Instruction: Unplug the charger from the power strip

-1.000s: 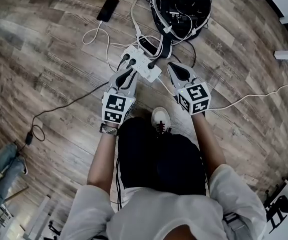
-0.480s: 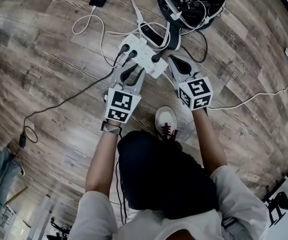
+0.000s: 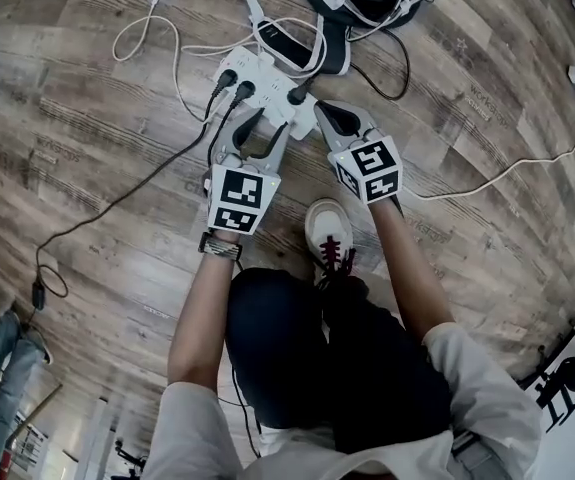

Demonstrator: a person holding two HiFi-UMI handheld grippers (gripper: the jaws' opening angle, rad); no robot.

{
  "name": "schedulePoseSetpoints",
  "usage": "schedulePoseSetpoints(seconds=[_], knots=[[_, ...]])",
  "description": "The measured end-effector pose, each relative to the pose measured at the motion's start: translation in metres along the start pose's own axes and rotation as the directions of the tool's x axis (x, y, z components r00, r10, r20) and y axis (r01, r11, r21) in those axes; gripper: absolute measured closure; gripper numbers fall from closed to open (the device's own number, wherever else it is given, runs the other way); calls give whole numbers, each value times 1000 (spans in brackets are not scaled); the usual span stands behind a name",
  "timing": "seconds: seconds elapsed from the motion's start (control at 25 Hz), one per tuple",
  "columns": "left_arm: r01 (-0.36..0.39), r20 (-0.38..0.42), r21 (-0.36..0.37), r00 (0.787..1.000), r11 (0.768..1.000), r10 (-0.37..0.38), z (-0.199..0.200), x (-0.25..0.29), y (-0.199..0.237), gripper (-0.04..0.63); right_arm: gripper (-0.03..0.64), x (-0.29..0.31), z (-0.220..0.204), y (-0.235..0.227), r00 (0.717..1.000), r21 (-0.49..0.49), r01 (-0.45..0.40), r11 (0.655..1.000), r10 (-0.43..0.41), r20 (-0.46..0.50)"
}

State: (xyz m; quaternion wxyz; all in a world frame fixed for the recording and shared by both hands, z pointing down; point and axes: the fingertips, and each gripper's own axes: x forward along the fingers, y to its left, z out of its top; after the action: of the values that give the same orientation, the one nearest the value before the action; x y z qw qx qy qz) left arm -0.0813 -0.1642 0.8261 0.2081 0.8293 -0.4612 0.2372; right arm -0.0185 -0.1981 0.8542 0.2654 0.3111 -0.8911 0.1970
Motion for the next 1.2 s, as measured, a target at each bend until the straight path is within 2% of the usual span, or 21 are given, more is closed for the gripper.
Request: schedulePoseSetpoints(seconds=[0.16, 0.4, 0.56, 0.72, 0.96, 1.2], knots=[[10, -12, 0, 1000, 1000, -10, -8, 12, 2, 426, 615, 5, -20, -5, 998, 19, 29, 999, -28, -57], [52, 3, 11, 999, 999, -52, -8, 18, 1, 413, 615, 13, -35, -4, 996, 41, 24, 999, -20, -89], [48, 16, 27, 999, 998, -49, -6, 19, 1, 410, 615, 15, -40, -5, 997, 72, 31, 997, -25, -77], [45, 18, 33, 999, 998, -46, -7, 18, -3, 408, 615, 15, -40, -5, 998, 55, 38, 998, -35, -59], [21, -37, 69, 999, 997, -18, -22, 27, -11, 408, 615, 13, -43, -5, 995, 55, 30, 998, -24, -94], [7, -58, 66, 998, 998, -3, -26, 42, -8, 403, 615, 15, -42, -5, 995, 45, 55, 997, -50, -91]])
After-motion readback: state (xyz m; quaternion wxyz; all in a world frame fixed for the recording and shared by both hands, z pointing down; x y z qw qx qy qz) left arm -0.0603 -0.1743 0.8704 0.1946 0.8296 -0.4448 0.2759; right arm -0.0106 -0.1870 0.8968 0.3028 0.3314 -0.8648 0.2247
